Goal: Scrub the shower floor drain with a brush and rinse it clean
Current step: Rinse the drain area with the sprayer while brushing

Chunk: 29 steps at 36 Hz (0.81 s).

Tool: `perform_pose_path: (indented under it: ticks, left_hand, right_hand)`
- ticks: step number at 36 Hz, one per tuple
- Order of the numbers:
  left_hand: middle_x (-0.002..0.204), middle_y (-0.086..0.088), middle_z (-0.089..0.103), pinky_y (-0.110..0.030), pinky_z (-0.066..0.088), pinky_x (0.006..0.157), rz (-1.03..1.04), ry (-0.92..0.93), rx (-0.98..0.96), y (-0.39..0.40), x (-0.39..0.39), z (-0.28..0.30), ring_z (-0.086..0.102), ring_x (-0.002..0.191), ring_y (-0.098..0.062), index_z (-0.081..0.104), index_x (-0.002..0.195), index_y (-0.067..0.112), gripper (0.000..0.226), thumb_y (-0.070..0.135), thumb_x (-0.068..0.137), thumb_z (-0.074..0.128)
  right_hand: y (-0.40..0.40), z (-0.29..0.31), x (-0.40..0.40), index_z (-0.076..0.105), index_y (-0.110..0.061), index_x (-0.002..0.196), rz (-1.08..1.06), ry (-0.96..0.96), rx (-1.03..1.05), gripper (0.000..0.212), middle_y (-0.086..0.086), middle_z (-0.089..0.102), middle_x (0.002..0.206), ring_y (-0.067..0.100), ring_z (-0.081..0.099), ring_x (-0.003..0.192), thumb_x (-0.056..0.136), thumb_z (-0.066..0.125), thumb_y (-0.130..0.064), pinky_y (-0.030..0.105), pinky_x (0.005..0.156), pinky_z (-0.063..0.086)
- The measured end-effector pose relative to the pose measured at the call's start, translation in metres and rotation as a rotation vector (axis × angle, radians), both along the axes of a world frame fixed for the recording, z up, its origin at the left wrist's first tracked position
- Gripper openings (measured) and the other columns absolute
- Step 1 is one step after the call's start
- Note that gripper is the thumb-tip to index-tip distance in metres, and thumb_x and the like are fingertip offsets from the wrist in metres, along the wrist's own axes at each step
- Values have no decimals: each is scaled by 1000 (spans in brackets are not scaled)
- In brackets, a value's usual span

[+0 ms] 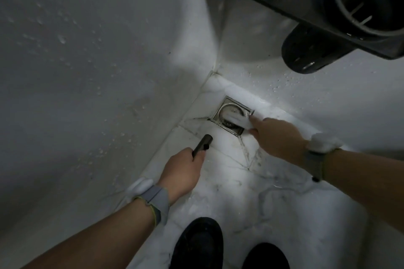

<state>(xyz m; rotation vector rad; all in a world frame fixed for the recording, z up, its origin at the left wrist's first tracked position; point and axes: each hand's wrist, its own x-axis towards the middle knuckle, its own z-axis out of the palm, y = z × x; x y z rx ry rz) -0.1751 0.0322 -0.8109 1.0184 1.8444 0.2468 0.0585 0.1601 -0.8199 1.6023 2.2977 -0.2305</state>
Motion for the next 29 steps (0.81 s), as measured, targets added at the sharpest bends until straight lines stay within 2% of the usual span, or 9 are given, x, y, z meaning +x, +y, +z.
perform_pose_path:
  ticks: [6, 10, 13, 15, 18, 21, 24, 26, 29]
  left_hand:
    - [74, 1, 59, -28, 39, 54, -34, -18, -8, -2, 6, -1, 54, 62, -16, 52, 79, 17, 46, 56, 99, 39]
    - [73, 2, 58, -27, 38, 53, -45, -43, -15, -3, 11, 2, 53, 61, -14, 52, 80, 16, 46, 56, 99, 39]
    - [75, 1, 59, -27, 36, 52, -75, -31, -18, 0, 15, 5, 53, 62, -14, 53, 82, 16, 46, 55, 100, 39]
    - [75, 1, 59, -27, 36, 52, -67, -36, -11, 0, 16, 5, 54, 63, -14, 53, 81, 16, 46, 55, 100, 39]
    - [74, 1, 58, -26, 35, 51, -61, -41, -13, 0, 16, 6, 53, 62, -13, 53, 80, 16, 45, 55, 100, 39]
    - [75, 1, 58, -27, 36, 52, -50, -34, -3, -1, 14, 5, 53, 62, -14, 53, 81, 16, 45, 55, 100, 40]
    - [73, 1, 58, -27, 37, 53, -43, -45, -10, -4, 14, 5, 54, 62, -15, 52, 78, 17, 45, 55, 99, 41]
    - [71, 2, 58, -28, 39, 54, -25, -49, -16, -6, 13, 4, 55, 62, -17, 53, 77, 18, 45, 56, 98, 41]
    - [69, 3, 58, -29, 40, 56, 21, -43, -39, -10, 9, 3, 56, 61, -19, 52, 75, 19, 44, 58, 93, 42]
  right_hand:
    - [5, 3, 6, 46, -25, 134, 10, 7, 1, 41, -1, 57, 84, 22, 59, 72, 102, 33, -47, 31, 62, 50]
    - [0, 3, 9, 47, -26, 129, 41, 0, -16, 37, -5, 49, 77, 18, 51, 64, 102, 33, -47, 26, 52, 37]
    - [1, 7, 12, 49, -22, 125, -21, 16, -3, 36, -2, 54, 79, 21, 56, 68, 102, 33, -44, 27, 58, 39]
    - [-2, 6, 16, 47, -25, 130, 53, -7, -5, 37, -2, 60, 86, 21, 61, 72, 102, 33, -45, 27, 56, 42]
    - [-2, 10, 21, 49, -25, 131, 1, 11, 4, 40, 1, 66, 94, 23, 66, 82, 101, 31, -45, 33, 70, 55]
    - [-2, 7, 28, 47, -29, 132, 34, -2, -40, 40, 1, 67, 101, 24, 67, 90, 101, 32, -48, 34, 73, 54]
    - [-1, 12, 32, 54, -28, 125, -69, 58, -168, 40, 2, 68, 103, 25, 65, 92, 99, 32, -50, 38, 81, 54]
    - [2, 18, 29, 57, -30, 123, -95, 20, -230, 40, 1, 68, 110, 25, 64, 98, 98, 35, -52, 37, 86, 53]
    - [9, 26, 21, 60, -27, 104, -191, 52, -198, 48, -3, 65, 94, 20, 62, 85, 88, 42, -69, 31, 77, 51]
